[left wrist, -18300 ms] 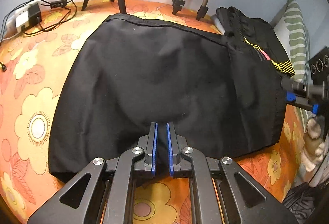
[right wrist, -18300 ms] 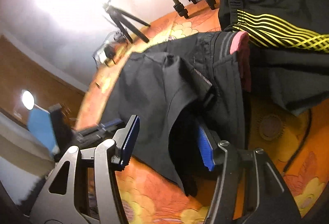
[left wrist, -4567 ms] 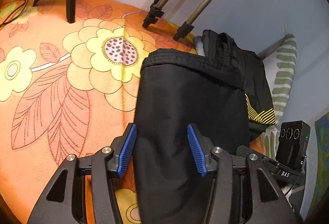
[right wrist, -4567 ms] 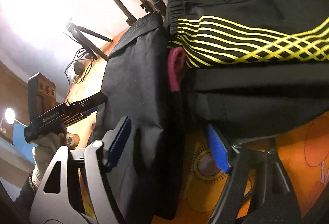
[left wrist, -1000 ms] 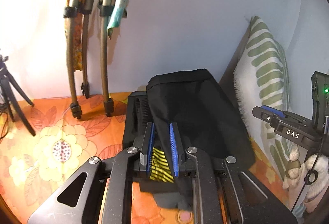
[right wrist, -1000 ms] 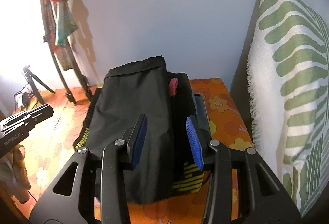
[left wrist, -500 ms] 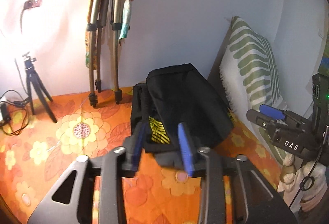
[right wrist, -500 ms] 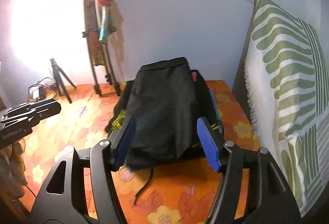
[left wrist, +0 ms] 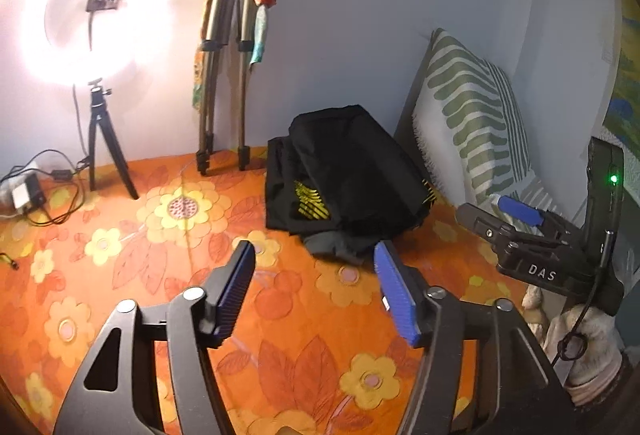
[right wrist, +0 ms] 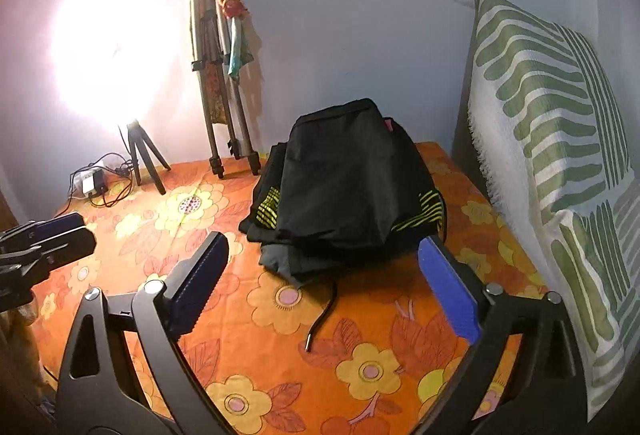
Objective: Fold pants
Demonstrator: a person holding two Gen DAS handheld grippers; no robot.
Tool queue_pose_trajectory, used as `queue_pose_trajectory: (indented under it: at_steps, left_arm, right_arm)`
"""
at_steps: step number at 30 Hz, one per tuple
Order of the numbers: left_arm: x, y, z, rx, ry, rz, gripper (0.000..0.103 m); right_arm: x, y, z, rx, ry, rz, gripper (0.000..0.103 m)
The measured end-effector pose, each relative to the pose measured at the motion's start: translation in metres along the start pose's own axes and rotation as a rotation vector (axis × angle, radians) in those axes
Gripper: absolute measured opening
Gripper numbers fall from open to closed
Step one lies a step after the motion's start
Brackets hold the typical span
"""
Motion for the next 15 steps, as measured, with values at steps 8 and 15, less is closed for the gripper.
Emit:
queue_pose_trajectory:
  at_steps: [8,15]
  left_arm:
    - [-0.023,0.004,-0.013,0.051,0.019,-0.006,0.070]
    - [-0.029,0.008,-0.015,0.095,-0.030,0.021,0.070]
  right_arm:
    - [-0.016,0.007,-0.020,0.001,0.036,0.022,0.103]
    - [-0.031,-0.010,-0.023,-0.008,0.029,-0.002,0.103]
Point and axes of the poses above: each gripper's, at about its wrist camera, not at the fingertips, and y roughly against the way its jaws point, z to its right, x to its top, the point moved 2 cm from there along -y, roughly the way its jaws point, and after that the axes turned 12 degrees about z, right-handed, at the moved point
